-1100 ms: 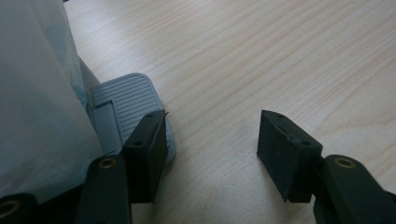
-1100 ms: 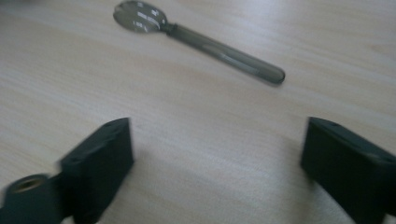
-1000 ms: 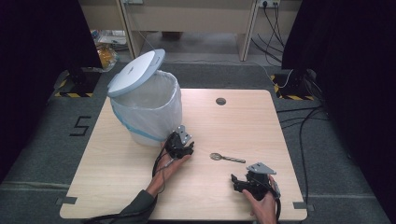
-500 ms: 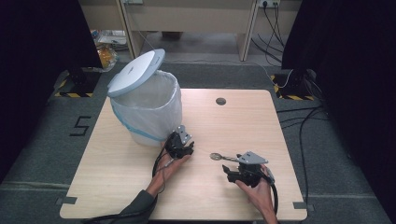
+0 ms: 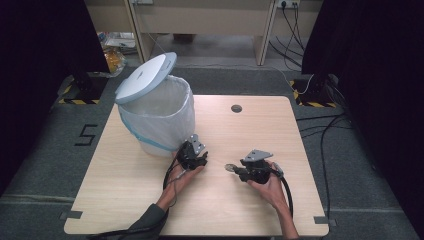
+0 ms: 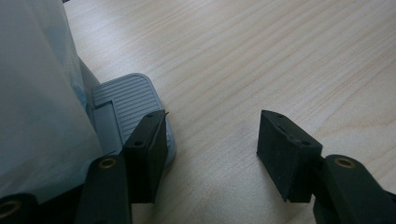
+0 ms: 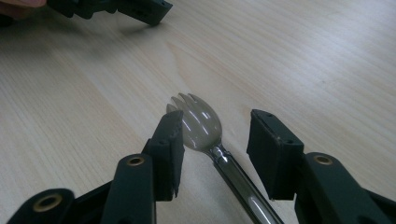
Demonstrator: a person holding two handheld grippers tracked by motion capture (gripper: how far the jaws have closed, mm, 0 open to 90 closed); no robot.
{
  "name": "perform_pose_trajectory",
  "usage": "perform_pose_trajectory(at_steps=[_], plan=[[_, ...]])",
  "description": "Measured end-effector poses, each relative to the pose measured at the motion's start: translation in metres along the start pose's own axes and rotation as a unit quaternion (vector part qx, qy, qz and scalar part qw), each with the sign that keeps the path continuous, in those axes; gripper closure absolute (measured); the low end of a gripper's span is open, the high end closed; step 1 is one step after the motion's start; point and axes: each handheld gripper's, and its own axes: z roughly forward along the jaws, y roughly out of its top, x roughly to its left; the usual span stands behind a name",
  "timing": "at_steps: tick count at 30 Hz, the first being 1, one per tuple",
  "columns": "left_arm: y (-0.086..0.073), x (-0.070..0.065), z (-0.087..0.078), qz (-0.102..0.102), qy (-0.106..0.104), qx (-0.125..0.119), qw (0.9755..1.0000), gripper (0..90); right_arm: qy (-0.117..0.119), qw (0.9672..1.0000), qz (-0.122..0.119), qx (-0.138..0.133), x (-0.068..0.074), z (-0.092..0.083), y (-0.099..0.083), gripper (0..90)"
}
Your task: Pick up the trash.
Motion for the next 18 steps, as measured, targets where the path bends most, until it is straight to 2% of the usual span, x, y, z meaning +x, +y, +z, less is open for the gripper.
perform_pose_trajectory(at_steps=[7, 10, 14, 18], plan=[[0.0, 0.0, 0.0, 0.001, 0.001, 0.0, 1.0, 42.5, 0.013, 0.9994, -0.01, 0.029, -0.008, 0.01, -0.002, 64.9], [0.0, 0.0, 0.0, 0.002, 0.001, 0.001, 1.0, 42.5, 0.033, 0.9992, 0.004, 0.021, -0.013, 0.01, -0.005, 69.0], [0.0, 0.0, 0.0, 0.002, 0.001, 0.0, 1.0, 42.5, 0.048, 0.9987, 0.008, 0.014, -0.017, 0.01, -0.007, 77.0], [0.0, 0.0, 0.001, 0.001, 0.001, -0.001, 1.0, 42.7, 0.049, 0.9987, 0.008, 0.011, -0.015, 0.009, -0.008, 79.3]])
